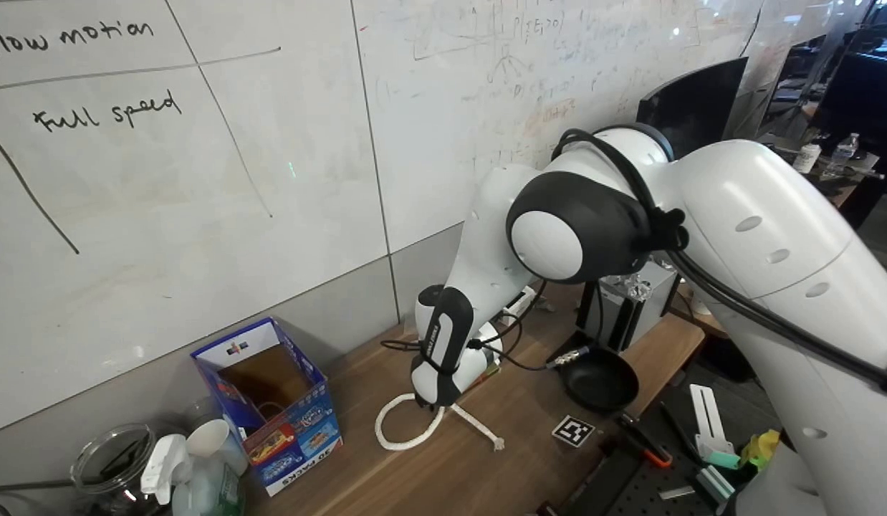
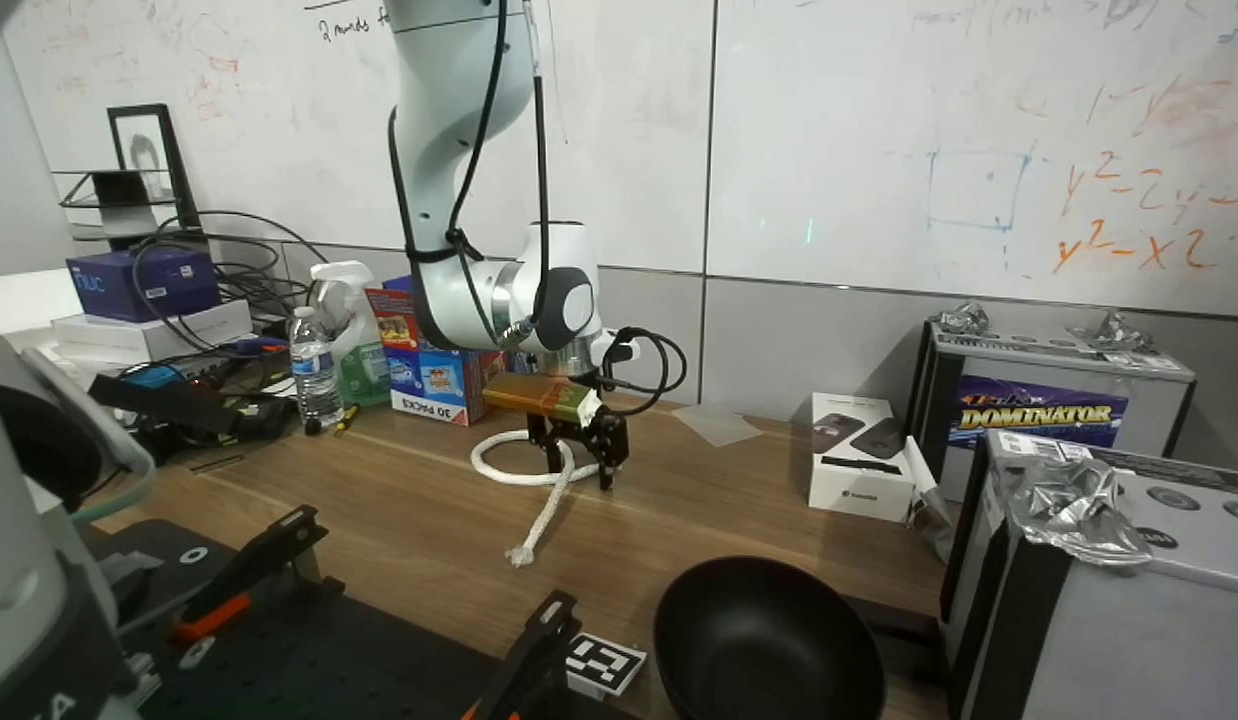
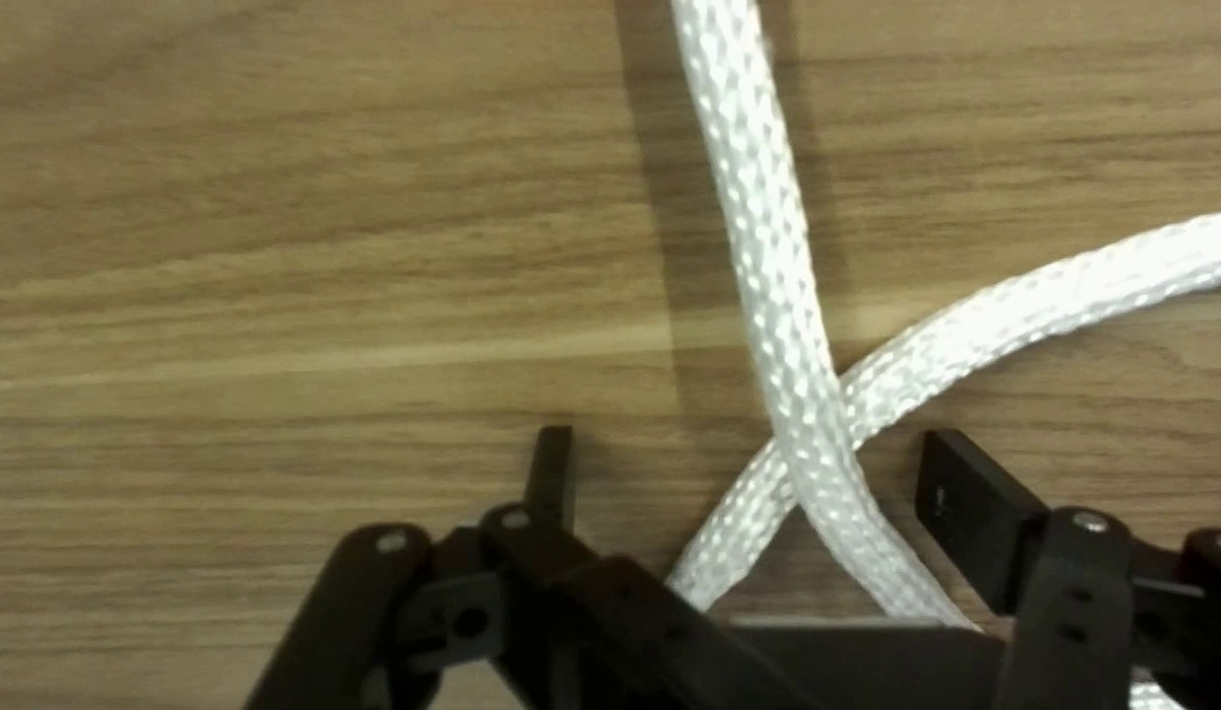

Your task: Put the white objects into the blue box

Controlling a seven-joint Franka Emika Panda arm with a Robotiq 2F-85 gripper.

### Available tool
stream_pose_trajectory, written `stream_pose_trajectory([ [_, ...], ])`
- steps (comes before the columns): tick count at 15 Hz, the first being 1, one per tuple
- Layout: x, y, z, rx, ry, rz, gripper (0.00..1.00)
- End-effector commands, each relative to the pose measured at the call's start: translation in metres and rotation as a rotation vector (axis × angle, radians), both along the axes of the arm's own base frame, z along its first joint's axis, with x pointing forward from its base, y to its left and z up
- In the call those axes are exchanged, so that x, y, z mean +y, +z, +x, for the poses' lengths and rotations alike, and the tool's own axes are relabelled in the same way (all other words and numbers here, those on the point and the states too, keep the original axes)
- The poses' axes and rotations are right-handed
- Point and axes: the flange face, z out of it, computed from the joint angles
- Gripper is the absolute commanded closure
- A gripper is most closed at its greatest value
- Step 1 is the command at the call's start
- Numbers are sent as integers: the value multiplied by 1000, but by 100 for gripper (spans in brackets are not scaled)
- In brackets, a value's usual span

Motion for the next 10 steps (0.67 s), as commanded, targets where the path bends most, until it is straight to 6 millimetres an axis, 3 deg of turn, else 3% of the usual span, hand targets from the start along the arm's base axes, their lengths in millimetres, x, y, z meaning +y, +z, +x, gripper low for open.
stream_pose_trajectory([
  [1,-1,-2,5,-9,-8,-1,43],
  [7,-2,2,8,-1,-9,0,92],
  [8,-2,2,9,3,-10,3,98],
  [10,-2,3,9,25,-13,23,100],
])
